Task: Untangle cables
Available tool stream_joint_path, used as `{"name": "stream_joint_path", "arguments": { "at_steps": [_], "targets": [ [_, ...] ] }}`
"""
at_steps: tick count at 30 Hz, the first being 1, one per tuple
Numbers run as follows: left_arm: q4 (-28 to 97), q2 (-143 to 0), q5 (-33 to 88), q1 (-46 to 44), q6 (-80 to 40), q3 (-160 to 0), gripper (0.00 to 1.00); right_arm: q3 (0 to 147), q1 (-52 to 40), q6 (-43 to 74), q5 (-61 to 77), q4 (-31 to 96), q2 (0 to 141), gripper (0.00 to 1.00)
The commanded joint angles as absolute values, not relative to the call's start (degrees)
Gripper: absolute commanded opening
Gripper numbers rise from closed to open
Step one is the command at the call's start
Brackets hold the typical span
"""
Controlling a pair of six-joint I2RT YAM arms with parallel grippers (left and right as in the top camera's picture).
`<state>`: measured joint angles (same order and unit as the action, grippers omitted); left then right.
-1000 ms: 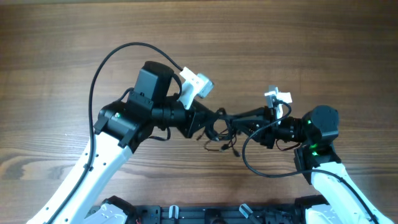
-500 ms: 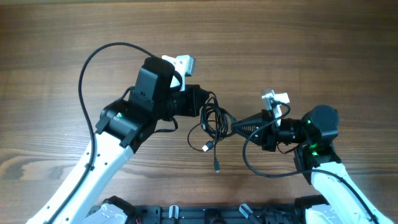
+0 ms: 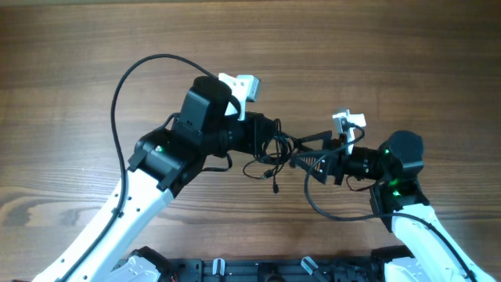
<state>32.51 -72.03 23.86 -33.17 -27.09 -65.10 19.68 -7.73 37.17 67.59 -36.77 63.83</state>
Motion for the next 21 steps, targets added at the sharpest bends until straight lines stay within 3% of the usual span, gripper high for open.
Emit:
{"name": "stream_joint_path", "arguments": {
  "at_steps": [1,7,15,16,18,19,21],
  "targets": [
    [30.89,-72.03,24.60,-33.54,-28.21,-65.25,0.04,20.29,-8.49,34.46,64.47,-35.22,64.31,0.57],
    [30.00,-72.03,24.64,-34.02,-30.55,-65.25,0.04,20.29,-12.51,32.82,57.58,-32.95,64.29,0.59],
    [29.93,-72.03,24.62,-37.43,-31.00,-65.25,0.04,20.29,-13.02,33.04,56.86,-32.88,64.29,0.15],
    [29.93,-72.01,24.62,-37.54,-31.22,-65.25,0.04,20.29,-13.02,33.06,57.06,-32.86,64.29,0.06],
    [29.93,-72.01,24.60,-37.54,-32.95,-65.25,0.04,20.29,-13.02,33.17,57.10,-32.86,64.29,0.04],
    [29.95,-72.01,24.40,-37.50,-33.34,-65.25,0.06,20.29,-12.86,33.39,57.47,-32.88,64.29,0.04],
    [29.95,-72.01,24.38,-37.41,-33.30,-65.25,0.25,20.29,-12.32,36.18,59.37,-32.91,64.29,0.04]
  ]
}}
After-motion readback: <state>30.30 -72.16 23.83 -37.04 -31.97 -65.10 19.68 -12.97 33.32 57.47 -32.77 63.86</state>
